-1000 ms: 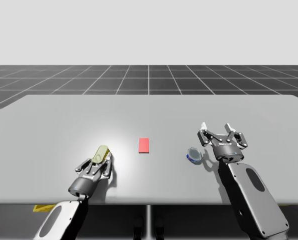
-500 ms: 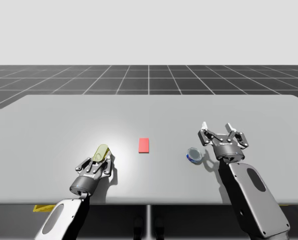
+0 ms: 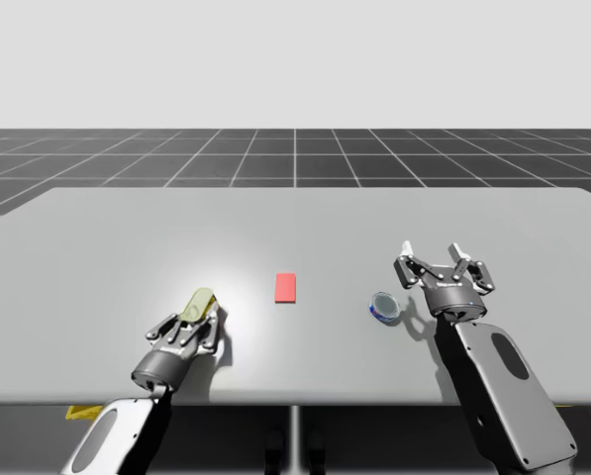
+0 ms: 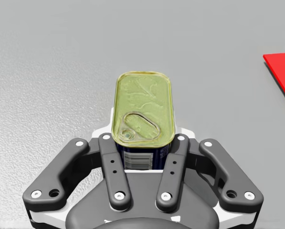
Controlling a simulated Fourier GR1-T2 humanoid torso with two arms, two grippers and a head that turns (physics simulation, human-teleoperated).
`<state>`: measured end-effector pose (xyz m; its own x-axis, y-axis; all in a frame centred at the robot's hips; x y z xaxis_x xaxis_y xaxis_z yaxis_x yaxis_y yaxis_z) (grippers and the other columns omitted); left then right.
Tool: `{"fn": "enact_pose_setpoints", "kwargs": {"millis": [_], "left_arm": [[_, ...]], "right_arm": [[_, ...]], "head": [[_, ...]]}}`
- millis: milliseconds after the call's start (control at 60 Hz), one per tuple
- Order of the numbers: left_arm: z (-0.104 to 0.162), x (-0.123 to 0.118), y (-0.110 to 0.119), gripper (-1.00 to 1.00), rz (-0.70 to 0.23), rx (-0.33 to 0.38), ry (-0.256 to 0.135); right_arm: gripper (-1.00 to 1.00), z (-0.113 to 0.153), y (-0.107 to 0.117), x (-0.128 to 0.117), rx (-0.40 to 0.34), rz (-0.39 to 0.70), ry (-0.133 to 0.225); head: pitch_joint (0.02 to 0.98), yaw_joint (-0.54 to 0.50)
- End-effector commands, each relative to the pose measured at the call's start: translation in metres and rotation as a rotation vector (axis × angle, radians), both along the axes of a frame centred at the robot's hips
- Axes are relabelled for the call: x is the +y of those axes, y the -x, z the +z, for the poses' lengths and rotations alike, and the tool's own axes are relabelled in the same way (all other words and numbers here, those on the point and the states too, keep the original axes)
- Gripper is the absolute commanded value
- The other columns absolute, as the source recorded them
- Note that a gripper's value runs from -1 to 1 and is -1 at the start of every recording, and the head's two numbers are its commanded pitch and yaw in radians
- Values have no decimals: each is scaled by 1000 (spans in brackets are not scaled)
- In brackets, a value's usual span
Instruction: Look at the card. If it is red, pick the object on the left. If it is green, pick the object on the right.
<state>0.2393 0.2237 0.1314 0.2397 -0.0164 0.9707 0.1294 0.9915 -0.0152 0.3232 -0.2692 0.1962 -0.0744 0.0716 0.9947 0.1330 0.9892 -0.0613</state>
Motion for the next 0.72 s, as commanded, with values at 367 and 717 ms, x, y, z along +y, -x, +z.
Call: {"fn": "enact_pose_setpoints", "kwargs": {"millis": [367,717], "left_arm": [[105,0,-17,1000,-154,-157,-108],[207,2,-29,1000,-130,-391,-215]], "right_arm": [[-1000,1,-1,-3,-5,4,-1],[-1000,0,0,-2,10,12,-14]], "head": [[442,369],[443,371]]}}
